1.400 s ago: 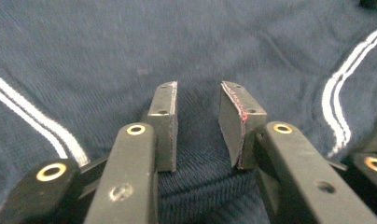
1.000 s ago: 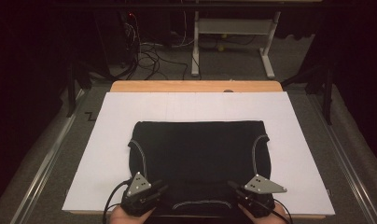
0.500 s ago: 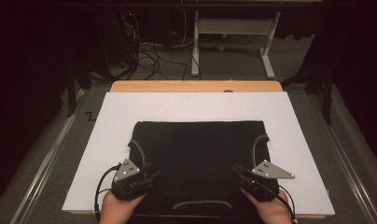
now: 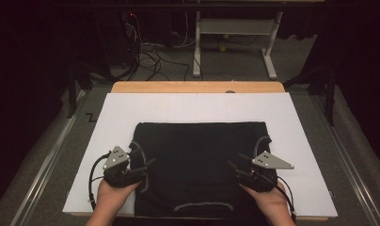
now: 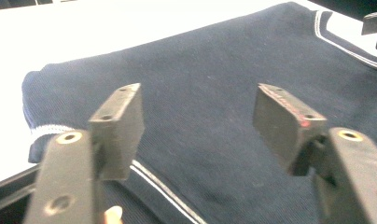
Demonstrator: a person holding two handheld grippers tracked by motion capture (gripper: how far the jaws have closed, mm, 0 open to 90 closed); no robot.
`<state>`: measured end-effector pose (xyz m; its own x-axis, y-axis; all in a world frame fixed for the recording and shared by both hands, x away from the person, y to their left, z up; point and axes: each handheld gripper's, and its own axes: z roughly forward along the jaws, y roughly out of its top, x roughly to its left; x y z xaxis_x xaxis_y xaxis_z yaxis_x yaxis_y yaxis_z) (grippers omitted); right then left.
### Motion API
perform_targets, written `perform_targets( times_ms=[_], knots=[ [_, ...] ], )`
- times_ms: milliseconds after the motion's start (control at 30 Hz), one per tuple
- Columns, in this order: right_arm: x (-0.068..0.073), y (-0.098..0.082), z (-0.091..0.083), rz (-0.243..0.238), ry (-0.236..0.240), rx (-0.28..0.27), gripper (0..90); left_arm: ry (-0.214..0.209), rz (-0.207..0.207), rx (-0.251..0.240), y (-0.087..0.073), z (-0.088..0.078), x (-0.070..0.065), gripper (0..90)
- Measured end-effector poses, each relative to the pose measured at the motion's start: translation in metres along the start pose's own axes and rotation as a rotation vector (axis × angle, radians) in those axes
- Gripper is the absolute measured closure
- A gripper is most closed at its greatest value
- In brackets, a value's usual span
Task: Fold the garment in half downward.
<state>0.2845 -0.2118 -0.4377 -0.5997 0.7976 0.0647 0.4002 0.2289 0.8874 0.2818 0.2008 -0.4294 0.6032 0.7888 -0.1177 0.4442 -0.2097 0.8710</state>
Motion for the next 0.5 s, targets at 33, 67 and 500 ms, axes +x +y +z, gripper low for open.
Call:
perform_targets(
  times_ms=[33,67,500],
  knots=[
    [0.0,0.001,0.001,0.001,0.002,-0.002,44.8,-0.003,-0.001,-0.003,0.001,0.0,0.001,27.3],
    [0.0,0.002,0.001,0.003,0.005,-0.003,43.7,-0.006,-0.003,-0.011,0.003,0.001,0.002,27.3],
    [0.003,0.026,0.001,0.023,0.019,-0.127,20.2,0.031,0.008,-0.054,0.024,0.01,0.018,11.2]
  ],
)
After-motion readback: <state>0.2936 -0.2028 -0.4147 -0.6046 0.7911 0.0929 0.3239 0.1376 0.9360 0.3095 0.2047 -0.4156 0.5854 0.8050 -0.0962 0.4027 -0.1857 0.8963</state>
